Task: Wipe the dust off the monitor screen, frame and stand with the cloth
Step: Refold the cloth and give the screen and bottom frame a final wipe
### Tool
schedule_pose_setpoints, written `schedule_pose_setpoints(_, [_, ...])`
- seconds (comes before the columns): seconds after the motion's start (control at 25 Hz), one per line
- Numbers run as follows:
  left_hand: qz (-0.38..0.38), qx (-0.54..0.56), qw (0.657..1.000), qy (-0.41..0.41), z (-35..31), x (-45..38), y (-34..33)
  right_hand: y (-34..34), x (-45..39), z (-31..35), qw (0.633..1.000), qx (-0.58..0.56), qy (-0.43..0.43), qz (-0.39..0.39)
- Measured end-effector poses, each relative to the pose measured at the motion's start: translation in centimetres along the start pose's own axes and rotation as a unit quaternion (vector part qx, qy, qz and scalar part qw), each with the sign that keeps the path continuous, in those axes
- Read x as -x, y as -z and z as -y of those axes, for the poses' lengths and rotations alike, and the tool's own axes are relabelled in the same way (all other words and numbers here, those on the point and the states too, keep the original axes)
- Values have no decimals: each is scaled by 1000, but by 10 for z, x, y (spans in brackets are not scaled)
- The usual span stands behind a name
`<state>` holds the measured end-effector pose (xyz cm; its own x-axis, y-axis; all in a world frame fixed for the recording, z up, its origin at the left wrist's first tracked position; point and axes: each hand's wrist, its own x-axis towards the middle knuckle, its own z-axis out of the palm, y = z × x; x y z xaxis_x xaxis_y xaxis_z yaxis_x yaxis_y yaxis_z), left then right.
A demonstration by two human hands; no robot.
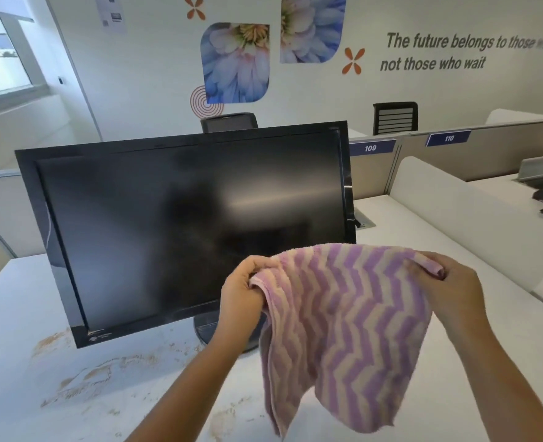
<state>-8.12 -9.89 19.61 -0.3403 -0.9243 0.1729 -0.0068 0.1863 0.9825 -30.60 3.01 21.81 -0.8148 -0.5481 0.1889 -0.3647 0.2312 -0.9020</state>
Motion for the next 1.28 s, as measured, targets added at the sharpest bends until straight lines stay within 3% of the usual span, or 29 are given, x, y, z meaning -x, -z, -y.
schedule_pose_setpoints(0.12, [0, -8, 1000, -22, -13, 3, -31, -5, 24, 11, 996, 29, 77, -34])
schedule_pose_setpoints(0.36, [83, -22, 996, -6, -20, 27, -99, -36, 67, 6, 993, -32, 61, 94])
schedule_pose_setpoints(0.48, [127, -27, 992, -2, -17, 30, -113, -13, 57, -3, 974, -23, 139, 178])
schedule_pose_setpoints(0.56, [137, -51, 989, -25, -14, 26, -124, 11, 39, -12, 961, -21, 198, 194])
schedule_pose_setpoints(0.68, [193, -98, 975, -49, -14, 15, -145, 51, -7, -30, 939, 117, 253, 200])
schedule_pose_setpoints(0.8, [278, -87, 956, -36, -11, -4, -163, 78, -51, -57, 882, 277, 150, 350])
schedule_pose_setpoints(0.84, [291, -88, 952, -36, -8, -11, -169, 84, -64, -68, 866, 321, 126, 362])
schedule_pose_setpoints(1.04, [197, -157, 966, -65, 10, -40, -207, 86, -117, -81, 870, 405, 189, 208])
schedule_pose_setpoints(1.16, [138, -160, 972, -104, 3, -55, -225, 81, -145, -74, 894, 357, 234, 134])
schedule_pose_setpoints(1.28, [115, -193, 955, -191, 4, -55, -237, 90, -160, -87, 898, 299, 318, 51])
